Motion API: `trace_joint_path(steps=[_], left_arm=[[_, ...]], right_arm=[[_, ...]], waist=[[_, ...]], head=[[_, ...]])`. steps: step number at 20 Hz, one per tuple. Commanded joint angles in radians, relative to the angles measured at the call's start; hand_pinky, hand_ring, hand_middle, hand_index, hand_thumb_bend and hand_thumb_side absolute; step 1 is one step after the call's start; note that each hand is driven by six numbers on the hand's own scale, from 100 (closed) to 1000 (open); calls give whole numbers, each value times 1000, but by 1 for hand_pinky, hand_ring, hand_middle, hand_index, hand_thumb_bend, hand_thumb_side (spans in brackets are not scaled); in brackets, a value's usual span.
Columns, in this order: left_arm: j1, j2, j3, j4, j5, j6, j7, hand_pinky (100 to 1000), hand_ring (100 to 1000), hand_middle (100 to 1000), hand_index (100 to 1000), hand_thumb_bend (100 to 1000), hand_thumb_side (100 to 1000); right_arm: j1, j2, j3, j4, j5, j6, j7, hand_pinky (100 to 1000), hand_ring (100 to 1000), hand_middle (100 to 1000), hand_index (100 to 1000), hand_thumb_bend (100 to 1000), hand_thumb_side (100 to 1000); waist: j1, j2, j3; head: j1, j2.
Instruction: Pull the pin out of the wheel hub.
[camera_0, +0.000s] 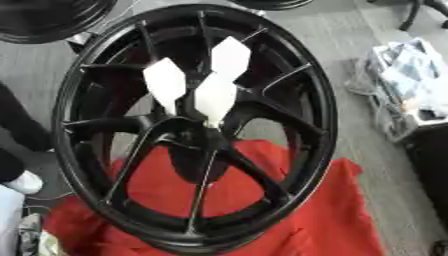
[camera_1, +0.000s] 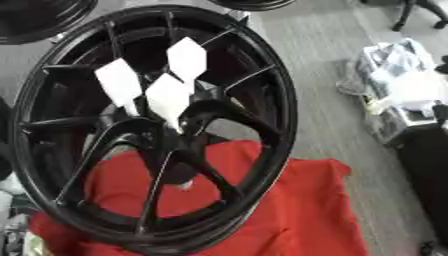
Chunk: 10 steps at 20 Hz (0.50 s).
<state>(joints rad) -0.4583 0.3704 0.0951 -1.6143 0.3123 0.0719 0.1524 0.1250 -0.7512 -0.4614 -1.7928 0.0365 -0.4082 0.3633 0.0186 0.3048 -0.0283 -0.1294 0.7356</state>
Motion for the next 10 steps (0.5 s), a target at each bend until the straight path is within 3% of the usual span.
trace_joint_path(steps=[1, 3, 5, 6, 9, 10], left_arm=[[-15, 30, 3, -14, 1, -2, -4, 715, 773, 680, 707, 100, 781], [-15, 31, 2, -14, 1, -3, -6, 716, 773, 680, 707, 100, 781], [-16, 30, 1, -13, 1, -2, -6, 716, 773, 680, 707, 100, 781], [-16, 30, 1, -13, 1, -2, -7, 716, 773, 680, 707, 100, 781], [-18, 28, -1, -14, 1, -3, -9, 717, 773, 680, 707, 100, 779], [-19, 27, -2, -14, 1, -3, -10, 717, 773, 680, 707, 100, 779]], right_arm=[[4, -22, -13, -24, 38, 7, -17, 970, 884, 846, 936, 266, 180], [5, -20, -8, -23, 47, 9, -25, 965, 874, 833, 922, 211, 165], [4, -18, -2, -22, 29, 26, -36, 956, 854, 812, 904, 100, 100], [2, -15, 3, -23, 0, 40, -44, 944, 832, 786, 887, 100, 100], [-6, -8, 20, -42, -159, 108, -104, 916, 777, 695, 820, 100, 520], [-12, -6, 27, -55, -221, 128, -124, 914, 770, 684, 810, 100, 550]], waist=[[-1, -15, -2], [0, -15, -3], [1, -15, -3], [1, -16, -2], [3, -17, -2], [4, -17, -2]], head=[[0, -7], [-1, -6], [-2, -7], [-2, -7], [-3, -5], [-4, -4]])
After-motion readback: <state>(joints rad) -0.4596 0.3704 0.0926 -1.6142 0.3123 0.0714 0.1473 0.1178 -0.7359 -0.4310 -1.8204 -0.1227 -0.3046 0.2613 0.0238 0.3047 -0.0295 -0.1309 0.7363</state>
